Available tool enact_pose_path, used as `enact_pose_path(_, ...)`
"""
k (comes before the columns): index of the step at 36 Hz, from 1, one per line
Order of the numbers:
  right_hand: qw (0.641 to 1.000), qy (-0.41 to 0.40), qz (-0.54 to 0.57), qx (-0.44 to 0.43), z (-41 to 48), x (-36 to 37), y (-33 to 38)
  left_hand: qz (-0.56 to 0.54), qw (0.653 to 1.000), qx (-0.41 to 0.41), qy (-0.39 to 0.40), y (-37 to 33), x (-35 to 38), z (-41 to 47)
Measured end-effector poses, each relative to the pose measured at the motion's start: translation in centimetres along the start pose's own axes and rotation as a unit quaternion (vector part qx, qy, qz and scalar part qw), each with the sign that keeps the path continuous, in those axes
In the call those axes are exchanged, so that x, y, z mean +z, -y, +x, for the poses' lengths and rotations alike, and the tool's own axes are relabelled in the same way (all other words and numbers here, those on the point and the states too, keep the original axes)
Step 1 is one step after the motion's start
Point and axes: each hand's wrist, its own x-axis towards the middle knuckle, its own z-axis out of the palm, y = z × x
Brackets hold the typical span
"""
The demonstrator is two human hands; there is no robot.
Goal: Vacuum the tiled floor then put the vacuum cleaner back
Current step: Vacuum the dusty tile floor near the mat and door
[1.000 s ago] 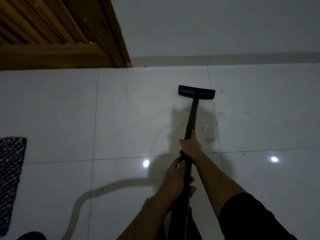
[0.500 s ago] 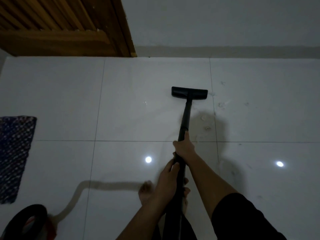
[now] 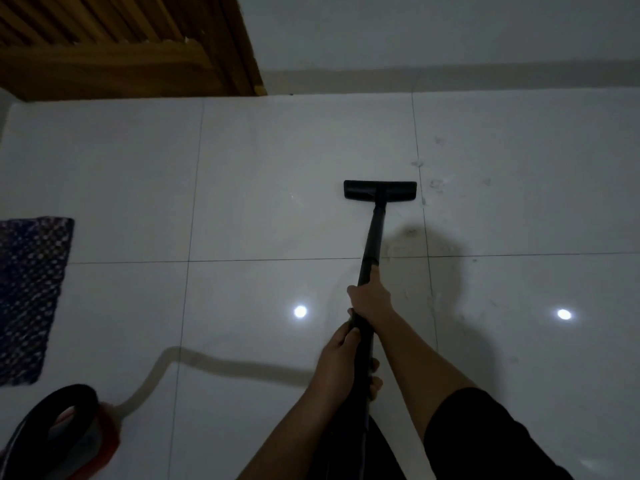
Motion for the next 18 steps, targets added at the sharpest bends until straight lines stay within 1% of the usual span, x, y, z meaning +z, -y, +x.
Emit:
enact_pose_path(4, 1.000, -0.004, 0.016, 0.002, -1.1, 0.6, -1.2, -0.002, 1.000, 0.002, 0.011, 1.1, -0.5, -1.0)
enact_pose_path(11, 0.999, -0.018, 0.026, 0.000, -2.3, 1.1, -2.4, 0.027, 0.999, 0.009, 0.029, 2.4, -1.3, -2.0)
enact_pose_path(14, 1.000, -0.011, 0.025, -0.002, -2.6, 1.0, -2.6, 0.039, 0.999, 0.015, 0.027, 2.9, -1.5, -1.9)
enact_pose_path(18, 1.000, -0.011, 0.023, 0.000, -2.5, 0.7, -3.0, 0.028, 0.999, 0.004, 0.027, 3.4, -1.1, -1.7)
